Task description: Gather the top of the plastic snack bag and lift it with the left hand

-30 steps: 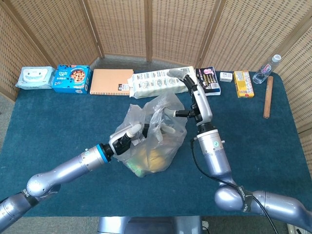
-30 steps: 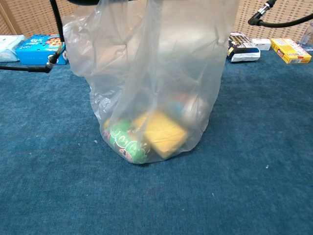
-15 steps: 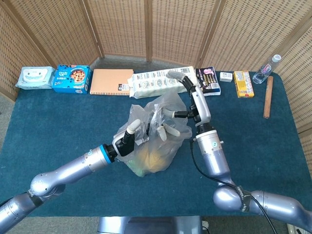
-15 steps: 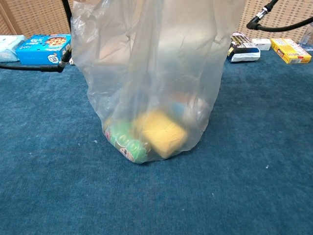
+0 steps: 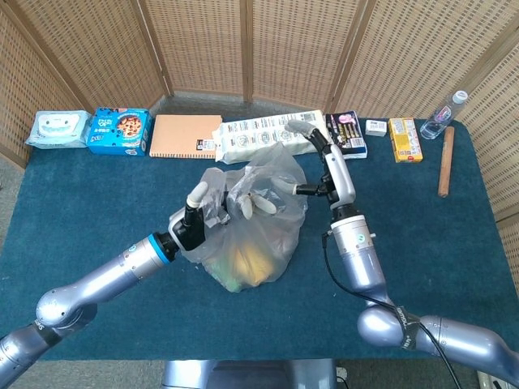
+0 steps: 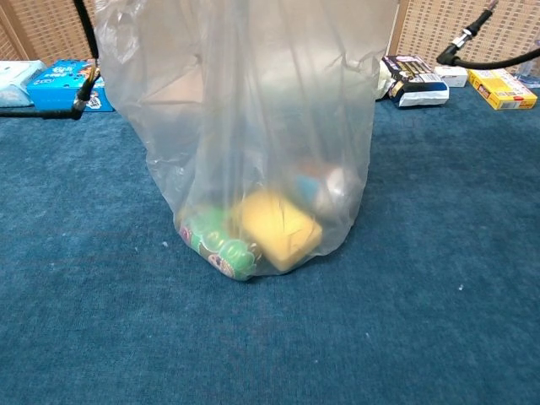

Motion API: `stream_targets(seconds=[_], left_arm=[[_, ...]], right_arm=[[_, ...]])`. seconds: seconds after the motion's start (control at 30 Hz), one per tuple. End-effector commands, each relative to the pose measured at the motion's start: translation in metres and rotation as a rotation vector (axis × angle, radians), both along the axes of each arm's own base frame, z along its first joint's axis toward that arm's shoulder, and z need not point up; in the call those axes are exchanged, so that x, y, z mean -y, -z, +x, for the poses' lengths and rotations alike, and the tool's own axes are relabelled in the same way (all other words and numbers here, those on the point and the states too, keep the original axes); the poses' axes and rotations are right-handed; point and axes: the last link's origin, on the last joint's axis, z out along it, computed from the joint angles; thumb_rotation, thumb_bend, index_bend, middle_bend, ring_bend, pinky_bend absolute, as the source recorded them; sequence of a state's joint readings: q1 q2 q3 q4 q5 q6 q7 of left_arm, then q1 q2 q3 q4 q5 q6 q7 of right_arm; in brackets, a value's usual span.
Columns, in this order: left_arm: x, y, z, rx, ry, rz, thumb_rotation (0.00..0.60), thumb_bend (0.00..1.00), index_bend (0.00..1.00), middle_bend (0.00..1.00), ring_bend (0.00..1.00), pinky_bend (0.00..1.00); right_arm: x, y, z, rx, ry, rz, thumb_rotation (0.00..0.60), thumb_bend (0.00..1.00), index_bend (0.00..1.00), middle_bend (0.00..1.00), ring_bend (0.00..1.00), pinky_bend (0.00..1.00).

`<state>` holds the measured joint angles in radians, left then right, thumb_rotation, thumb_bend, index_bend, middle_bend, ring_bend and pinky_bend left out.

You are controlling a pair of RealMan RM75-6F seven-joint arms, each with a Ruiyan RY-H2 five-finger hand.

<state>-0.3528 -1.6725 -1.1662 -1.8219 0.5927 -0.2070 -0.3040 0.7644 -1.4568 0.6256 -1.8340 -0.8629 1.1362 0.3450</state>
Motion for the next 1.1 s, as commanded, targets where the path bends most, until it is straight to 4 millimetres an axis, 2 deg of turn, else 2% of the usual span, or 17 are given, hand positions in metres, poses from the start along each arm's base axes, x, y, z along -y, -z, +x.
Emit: stream_targets(seconds=[0.03, 0.23, 0.6, 0.7, 1.1], left_arm=[[-0.002, 0.0, -0.005, 0.002, -0.019, 0.001, 0.0, 0.08, 0.51, 0.33, 0.28, 0.22], [-0.005, -0.001, -0.009, 0.033, -0.051, -0.011, 0.0, 0.09, 0.51, 0.33, 0.3, 0.23], [-0.003, -0.002, -0.007, 0.093, -0.047, -0.068, 0.0, 0.09, 0.52, 0.4, 0.4, 0.38], [-0.005, -0.003, -0.008, 0.099, -0.056, -0.066, 0.0, 0.09, 0.52, 0.4, 0.4, 0.38], [-0.006, 0.001, -0.015, 0.097, -0.079, -0.086, 0.0, 0.09, 0.52, 0.41, 0.4, 0.38]], right_arm=[[0.0, 0.0, -0.002, -0.001, 0.004, 0.001, 0.6, 0.01, 0.2, 0.22, 0.12, 0.07], [0.0, 0.004, -0.006, -0.017, 0.007, 0.012, 0.6, 0.01, 0.19, 0.21, 0.12, 0.07], [0.002, 0.014, -0.013, -0.067, 0.016, 0.041, 0.6, 0.01, 0.16, 0.19, 0.11, 0.07], [0.002, 0.015, -0.016, -0.072, 0.014, 0.055, 0.6, 0.01, 0.14, 0.18, 0.09, 0.07], [0.006, -0.002, -0.026, -0.086, -0.029, 0.062, 0.6, 0.01, 0.05, 0.11, 0.03, 0.05]])
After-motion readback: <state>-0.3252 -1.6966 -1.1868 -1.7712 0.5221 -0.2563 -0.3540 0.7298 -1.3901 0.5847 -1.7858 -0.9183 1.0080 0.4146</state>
